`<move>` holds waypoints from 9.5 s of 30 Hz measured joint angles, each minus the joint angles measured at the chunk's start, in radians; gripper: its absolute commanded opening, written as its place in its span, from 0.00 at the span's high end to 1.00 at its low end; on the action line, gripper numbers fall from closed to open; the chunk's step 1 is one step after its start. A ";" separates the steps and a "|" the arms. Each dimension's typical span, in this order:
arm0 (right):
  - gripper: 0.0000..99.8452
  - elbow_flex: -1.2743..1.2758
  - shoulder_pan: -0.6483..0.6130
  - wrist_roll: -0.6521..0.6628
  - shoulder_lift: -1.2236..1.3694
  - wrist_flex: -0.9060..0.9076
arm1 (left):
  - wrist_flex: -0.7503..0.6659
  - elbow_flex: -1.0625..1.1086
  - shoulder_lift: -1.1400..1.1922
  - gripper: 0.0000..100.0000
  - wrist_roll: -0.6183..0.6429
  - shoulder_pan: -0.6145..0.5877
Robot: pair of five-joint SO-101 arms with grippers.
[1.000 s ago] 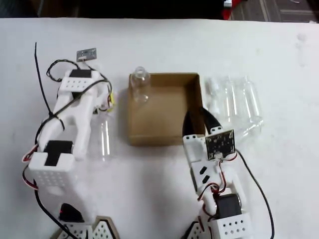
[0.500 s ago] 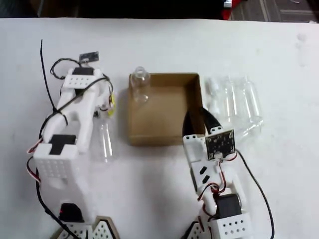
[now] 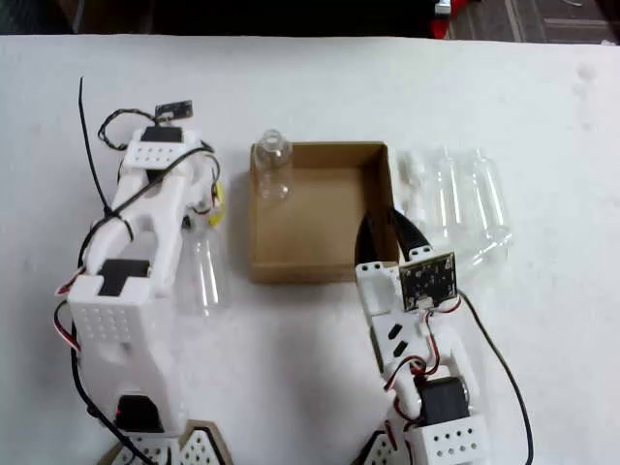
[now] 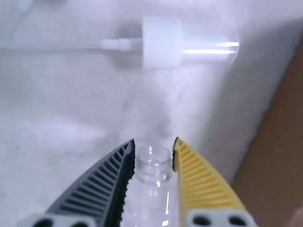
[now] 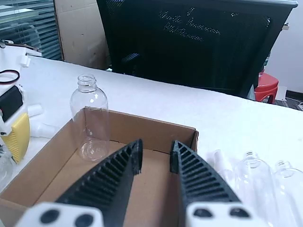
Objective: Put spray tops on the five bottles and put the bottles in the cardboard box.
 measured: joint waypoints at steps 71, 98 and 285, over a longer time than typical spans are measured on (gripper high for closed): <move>0.91 0.000 0.000 0.000 0.000 0.000 | -0.663 1.180 -1.554 0.98 0.000 0.155; 0.91 0.000 0.000 0.000 0.000 0.000 | -1.175 1.745 -2.334 0.98 -0.009 0.155; 0.91 0.000 0.018 0.000 0.000 -0.034 | -1.054 1.775 -2.346 0.95 0.087 0.063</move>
